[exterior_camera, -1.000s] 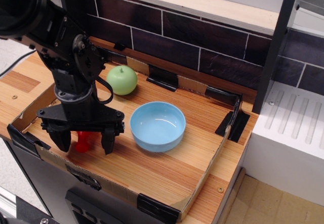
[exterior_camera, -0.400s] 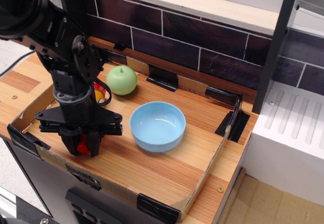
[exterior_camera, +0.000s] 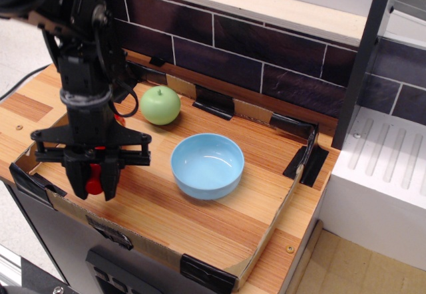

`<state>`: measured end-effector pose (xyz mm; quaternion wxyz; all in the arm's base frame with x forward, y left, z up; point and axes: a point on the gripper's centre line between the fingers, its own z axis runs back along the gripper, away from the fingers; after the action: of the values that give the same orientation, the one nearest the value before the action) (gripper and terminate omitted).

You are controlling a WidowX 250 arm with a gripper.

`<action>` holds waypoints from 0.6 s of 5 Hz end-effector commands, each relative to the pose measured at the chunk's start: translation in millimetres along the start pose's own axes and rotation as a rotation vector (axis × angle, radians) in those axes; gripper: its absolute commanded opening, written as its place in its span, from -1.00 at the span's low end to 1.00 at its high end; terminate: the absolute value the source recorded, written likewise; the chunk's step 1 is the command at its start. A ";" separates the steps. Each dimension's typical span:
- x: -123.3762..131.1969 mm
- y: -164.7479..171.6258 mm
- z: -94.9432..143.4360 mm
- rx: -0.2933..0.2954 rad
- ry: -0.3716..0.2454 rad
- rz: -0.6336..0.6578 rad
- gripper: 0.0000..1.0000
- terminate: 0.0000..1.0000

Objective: Upright hot sauce bottle

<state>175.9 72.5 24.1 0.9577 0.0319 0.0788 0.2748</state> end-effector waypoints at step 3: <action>12.8 -5.0 45.0 0.017 0.380 0.049 -1.00 -1.00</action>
<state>188.2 69.6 60.4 0.9120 -0.0159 0.2832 0.2963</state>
